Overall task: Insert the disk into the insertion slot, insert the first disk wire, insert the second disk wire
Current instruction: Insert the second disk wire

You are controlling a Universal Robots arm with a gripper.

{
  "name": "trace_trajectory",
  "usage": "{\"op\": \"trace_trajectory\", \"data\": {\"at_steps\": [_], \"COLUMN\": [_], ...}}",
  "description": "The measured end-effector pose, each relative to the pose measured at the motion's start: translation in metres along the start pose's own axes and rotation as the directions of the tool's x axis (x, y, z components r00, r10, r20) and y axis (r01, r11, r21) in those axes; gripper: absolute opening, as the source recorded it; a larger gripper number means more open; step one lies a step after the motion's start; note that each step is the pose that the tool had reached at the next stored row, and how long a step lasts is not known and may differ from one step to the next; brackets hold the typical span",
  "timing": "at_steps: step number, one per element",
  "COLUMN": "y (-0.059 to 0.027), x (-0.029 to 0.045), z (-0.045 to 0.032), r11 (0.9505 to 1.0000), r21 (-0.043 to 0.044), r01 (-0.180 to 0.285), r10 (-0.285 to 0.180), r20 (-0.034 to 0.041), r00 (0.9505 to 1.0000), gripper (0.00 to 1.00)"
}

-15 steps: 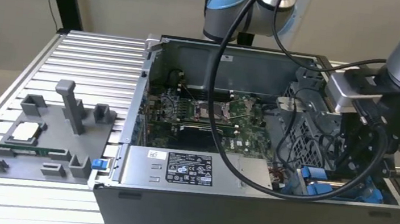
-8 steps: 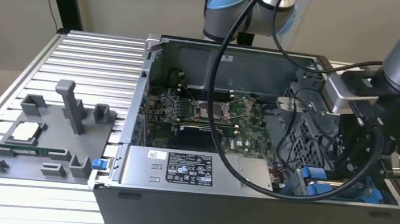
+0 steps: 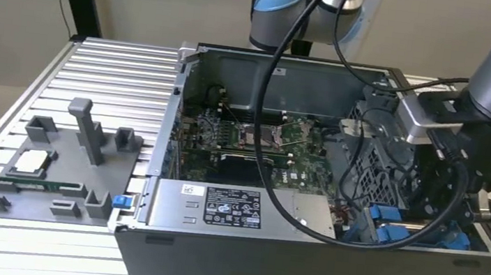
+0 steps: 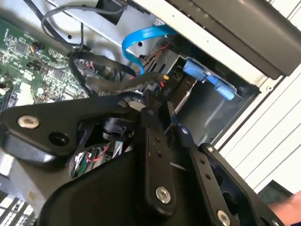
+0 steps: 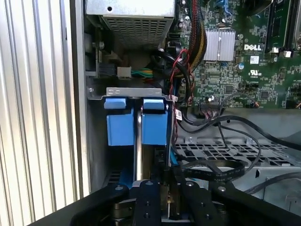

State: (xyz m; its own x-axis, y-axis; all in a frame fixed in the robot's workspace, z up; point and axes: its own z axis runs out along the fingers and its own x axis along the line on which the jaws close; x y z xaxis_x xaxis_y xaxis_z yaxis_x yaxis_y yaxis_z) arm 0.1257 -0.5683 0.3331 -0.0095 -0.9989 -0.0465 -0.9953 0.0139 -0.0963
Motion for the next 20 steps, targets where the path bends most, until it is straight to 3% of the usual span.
{"op": "trace_trajectory", "data": {"at_steps": [16,20], "y": [-0.0069,-0.0076], "x": [-0.0032,-0.0033], "z": [-0.0731,-0.0791], "r11": [1.0,0.9999], "r21": [-0.0004,-0.0133], "r01": [0.0,-0.002], "r10": [0.0,0.002], "r20": [-0.0023,-0.0024], "r00": [1.0,1.0], "gripper": [1.0,1.0]}}
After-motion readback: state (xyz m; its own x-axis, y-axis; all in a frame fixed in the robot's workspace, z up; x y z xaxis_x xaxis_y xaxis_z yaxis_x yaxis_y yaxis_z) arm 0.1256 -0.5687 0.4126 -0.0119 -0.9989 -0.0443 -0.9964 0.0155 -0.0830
